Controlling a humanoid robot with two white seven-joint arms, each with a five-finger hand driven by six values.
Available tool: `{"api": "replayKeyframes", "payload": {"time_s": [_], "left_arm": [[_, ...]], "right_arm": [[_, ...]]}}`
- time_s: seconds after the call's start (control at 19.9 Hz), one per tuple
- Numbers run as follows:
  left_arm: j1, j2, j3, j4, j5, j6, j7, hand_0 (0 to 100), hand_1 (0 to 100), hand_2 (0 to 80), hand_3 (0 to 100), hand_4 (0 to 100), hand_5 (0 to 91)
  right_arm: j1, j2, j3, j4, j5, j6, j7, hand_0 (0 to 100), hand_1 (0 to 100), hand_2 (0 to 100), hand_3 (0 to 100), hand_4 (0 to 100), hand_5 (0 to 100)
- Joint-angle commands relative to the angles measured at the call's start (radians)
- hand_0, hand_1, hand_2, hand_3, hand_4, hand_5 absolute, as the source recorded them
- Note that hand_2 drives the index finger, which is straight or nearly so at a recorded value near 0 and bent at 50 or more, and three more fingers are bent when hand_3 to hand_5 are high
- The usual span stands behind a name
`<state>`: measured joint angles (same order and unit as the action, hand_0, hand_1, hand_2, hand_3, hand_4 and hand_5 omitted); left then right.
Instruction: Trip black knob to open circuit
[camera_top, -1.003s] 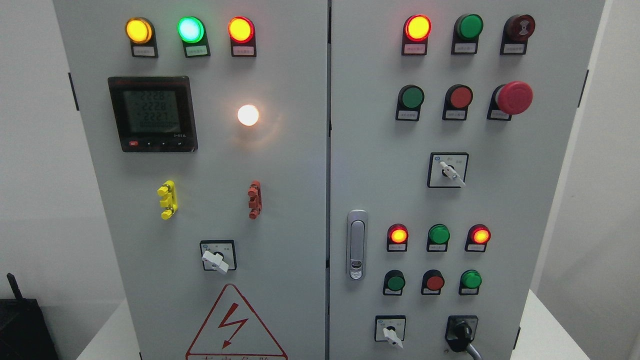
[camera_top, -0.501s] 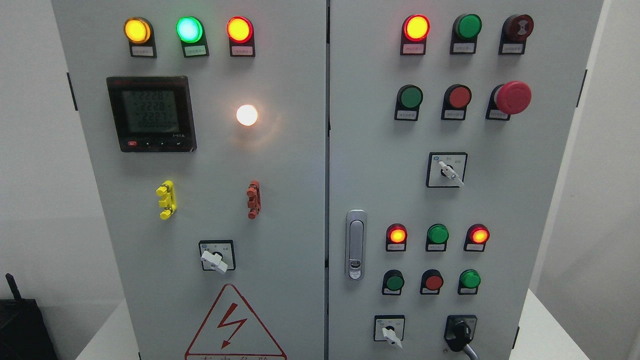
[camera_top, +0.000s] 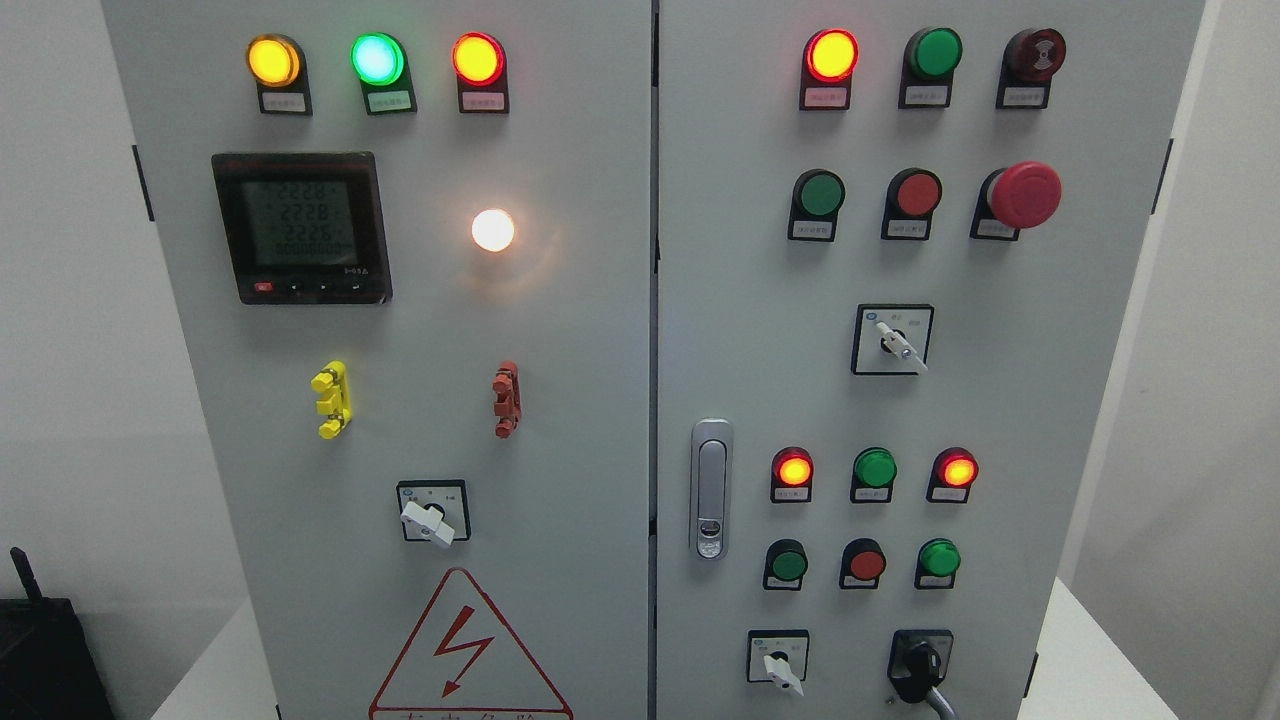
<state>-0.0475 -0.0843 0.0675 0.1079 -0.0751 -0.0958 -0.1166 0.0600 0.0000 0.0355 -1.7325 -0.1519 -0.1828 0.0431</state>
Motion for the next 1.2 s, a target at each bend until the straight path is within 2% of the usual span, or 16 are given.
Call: {"api": "replayKeyframes", "payload": {"time_s": [0.0,1.15], "left_arm": [[0.000,0.000,0.000,-0.025,0.000,-0.001,0.000,12,39,0.0,0,0,0.0],[0.000,0.000,0.000,-0.025,0.000,-0.001,0.000,12,39,0.0,0,0,0.0]], "right_arm": [[0.000,0.011,0.004,0.001,0.000,-0.001,0.001,0,2,2,100,98,96],[0.000,0.012,0.012,0.001,0.000,-0.003,0.004,0,2,2,100,98,96]]}}
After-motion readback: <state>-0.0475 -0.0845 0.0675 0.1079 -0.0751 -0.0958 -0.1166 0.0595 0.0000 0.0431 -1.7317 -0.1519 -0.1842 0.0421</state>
